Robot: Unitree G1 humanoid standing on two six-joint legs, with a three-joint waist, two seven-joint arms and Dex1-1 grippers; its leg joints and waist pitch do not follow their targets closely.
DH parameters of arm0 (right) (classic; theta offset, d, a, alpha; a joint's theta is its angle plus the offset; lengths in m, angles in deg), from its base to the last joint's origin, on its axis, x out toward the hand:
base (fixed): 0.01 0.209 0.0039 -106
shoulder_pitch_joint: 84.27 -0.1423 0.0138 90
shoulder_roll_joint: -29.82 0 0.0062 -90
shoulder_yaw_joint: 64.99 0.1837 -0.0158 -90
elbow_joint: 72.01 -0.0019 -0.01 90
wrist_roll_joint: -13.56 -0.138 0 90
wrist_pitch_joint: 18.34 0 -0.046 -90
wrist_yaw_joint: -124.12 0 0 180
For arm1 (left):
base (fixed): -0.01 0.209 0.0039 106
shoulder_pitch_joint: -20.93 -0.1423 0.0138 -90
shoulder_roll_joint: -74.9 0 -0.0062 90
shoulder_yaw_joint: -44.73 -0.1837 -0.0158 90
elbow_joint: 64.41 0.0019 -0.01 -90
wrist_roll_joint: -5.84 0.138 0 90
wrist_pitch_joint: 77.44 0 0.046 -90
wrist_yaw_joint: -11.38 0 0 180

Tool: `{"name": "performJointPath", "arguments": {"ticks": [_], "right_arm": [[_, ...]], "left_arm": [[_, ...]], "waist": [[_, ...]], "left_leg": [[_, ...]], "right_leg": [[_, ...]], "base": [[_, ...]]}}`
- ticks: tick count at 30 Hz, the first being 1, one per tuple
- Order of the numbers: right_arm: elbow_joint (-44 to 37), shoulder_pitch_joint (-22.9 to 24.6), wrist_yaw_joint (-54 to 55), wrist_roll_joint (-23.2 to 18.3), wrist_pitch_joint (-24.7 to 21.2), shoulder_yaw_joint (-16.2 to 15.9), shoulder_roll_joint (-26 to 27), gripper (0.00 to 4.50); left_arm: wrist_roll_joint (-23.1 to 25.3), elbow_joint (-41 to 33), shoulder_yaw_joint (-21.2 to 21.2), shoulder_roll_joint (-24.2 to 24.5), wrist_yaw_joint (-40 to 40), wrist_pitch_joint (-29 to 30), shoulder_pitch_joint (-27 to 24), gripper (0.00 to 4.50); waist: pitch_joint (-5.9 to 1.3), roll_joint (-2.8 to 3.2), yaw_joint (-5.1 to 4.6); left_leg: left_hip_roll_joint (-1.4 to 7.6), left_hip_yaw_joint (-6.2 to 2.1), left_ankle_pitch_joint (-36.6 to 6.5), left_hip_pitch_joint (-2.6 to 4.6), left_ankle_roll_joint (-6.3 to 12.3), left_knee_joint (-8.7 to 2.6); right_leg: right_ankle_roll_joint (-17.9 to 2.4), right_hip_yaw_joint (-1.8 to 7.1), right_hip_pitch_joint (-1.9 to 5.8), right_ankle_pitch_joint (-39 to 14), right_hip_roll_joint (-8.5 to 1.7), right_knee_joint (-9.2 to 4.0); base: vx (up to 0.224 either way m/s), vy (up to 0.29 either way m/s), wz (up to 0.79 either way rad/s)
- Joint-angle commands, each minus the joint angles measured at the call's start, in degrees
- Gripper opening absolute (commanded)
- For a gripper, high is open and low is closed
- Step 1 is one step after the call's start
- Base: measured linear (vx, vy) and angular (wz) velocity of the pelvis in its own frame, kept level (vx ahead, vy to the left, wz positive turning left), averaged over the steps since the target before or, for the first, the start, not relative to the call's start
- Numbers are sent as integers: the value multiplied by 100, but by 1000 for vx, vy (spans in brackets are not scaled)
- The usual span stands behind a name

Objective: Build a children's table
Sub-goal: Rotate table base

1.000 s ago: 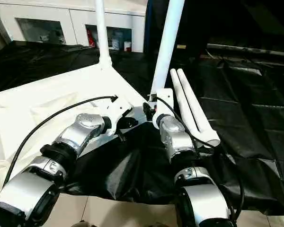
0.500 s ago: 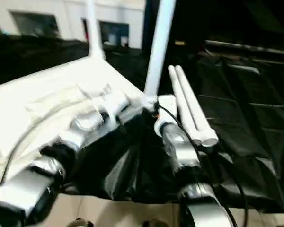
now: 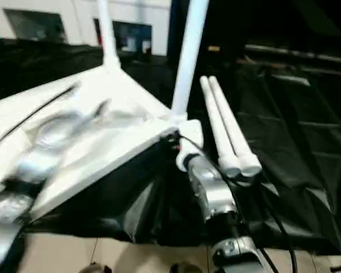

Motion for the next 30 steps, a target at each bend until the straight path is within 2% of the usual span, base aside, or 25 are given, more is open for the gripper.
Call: {"name": "performJointPath", "arguments": {"ticks": [1,2,3,4,5,6,9,11,12,15,17,18,19,20,21,23,24,28,30], "right_arm": [[21,-44,-34,26,-75,0,-7,355],[130,-119,-36,28,-101,-7,10,355],[167,-151,-56,17,-131,-25,26,355],[184,-168,-70,9,-153,-38,37,355],[210,-186,-75,13,-162,-55,48,355],[284,-237,-86,42,-169,-103,77,355],[355,-291,-101,56,-171,-132,104,355],[433,-345,-136,53,-173,-160,138,355],[527,-414,-161,74,-154,-203,168,355],[665,-503,-168,68,-121,-216,224,355],[774,-571,-217,95,-92,-261,240,355],[889,-658,-266,118,-66,-297,246,355],[947,-703,-285,124,-51,-305,248,355],[1035,-771,-302,130,-34,-307,248,355],[1095,-819,-310,135,-15,-306,248,355],[1132,-850,-315,139,-3,-306,248,355],[1294,-996,-322,144,42,-294,260,355],[1480,-1150,-331,139,114,-266,278,355],[1539,-1187,-347,146,145,-262,278,355]], "left_arm": [[237,-952,202,176,175,642,-224,218],[572,-2004,507,415,267,1409,-810,224],[747,-2363,550,577,412,1734,-1063,226],[846,-2565,561,681,504,1936,-1211,226],[957,-2703,575,770,585,2105,-1336,247],[1085,-2981,619,1033,751,2485,-1618,261],[1075,-3178,632,1239,865,2819,-1787,268],[1006,-3220,630,1394,913,3058,-1919,268],[834,-3072,582,1415,1008,3052,-1918,268],[669,-2715,457,1367,1213,2816,-1809,268],[587,-2454,332,1345,1443,2735,-1686,268],[495,-2233,165,1418,1773,2662,-1558,268],[421,-2173,92,1466,1924,2671,-1505,268],[325,-2203,-63,1601,2238,2680,-1474,268],[222,-2263,-156,1675,2452,2717,-1460,268],[159,-2302,-214,1721,2586,2739,-1451,268],[-161,-2541,-482,1887,3210,2763,-1396,268],[-579,-2690,-705,1837,3852,2603,-1243,268],[-749,-2753,-825,1793,4135,2492,-1164,268]], "waist": [[-375,68,4],[-368,19,-6],[-362,18,-7],[-348,56,-16],[-336,35,-32],[-328,12,-30],[-309,26,-2],[-317,23,6],[-318,-4,12],[-316,-8,19],[-337,24,23],[-345,62,21],[-348,59,16],[-355,100,18],[-354,66,11],[-351,83,8],[-359,107,8],[-384,106,-11],[-387,90,-22]], "left_leg": [[156,11,-745,66,95,-369],[131,32,-771,68,99,-363],[172,7,-777,64,88,-380],[163,11,-865,88,61,-382],[145,16,-899,79,58,-386],[129,15,-1046,106,6,-388],[119,5,-1220,113,-82,-406],[120,-7,-1266,108,-128,-416],[99,-11,-1235,100,-137,-411],[82,-10,-1232,86,-147,-412],[77,-23,-1249,92,-173,-411],[62,-27,-1282,98,-186,-406],[70,-28,-1287,91,-204,-411],[67,-39,-1304,100,-233,-405],[65,-35,-1300,91,-229,-403],[70,-38,-1329,96,-241,-409],[81,-38,-1288,111,-269,-401],[67,-16,-929,95,-274,-374],[62,-14,-883,80,-260,-375]], "right_leg": [[-1236,268,353,-414,-322,-296],[-1188,269,335,-517,-294,-323],[-1180,269,350,-560,-335,-298],[-1098,266,315,-707,-310,-315],[-1052,266,303,-775,-283,-331],[-990,269,263,-929,-270,-346],[-931,280,233,-982,-263,-361],[-922,275,242,-972,-265,-347],[-911,276,241,-903,-258,-341],[-922,281,247,-852,-259,-348],[-914,281,258,-860,-271,-346],[-955,281,253,-826,-270,-354],[-971,280,263,-810,-268,-346],[-1002,278,267,-765,-271,-334],[-1010,277,275,-765,-273,-341],[-1056,280,275,-800,-280,-329],[-1096,280,277,-706,-286,-319],[-1266,275,315,-138,-264,-242],[-1299,275,343,-69,-268,-236]], "base": [[0,0,0],[0,0,0],[0,0,0],[0,0,0],[0,0,0],[0,0,0],[0,0,0],[0,0,0],[0,0,0],[0,0,0],[0,0,0],[0,0,0],[0,0,0],[0,0,0],[0,0,0],[0,0,0],[0,0,0],[0,0,0],[0,0,0]]}}
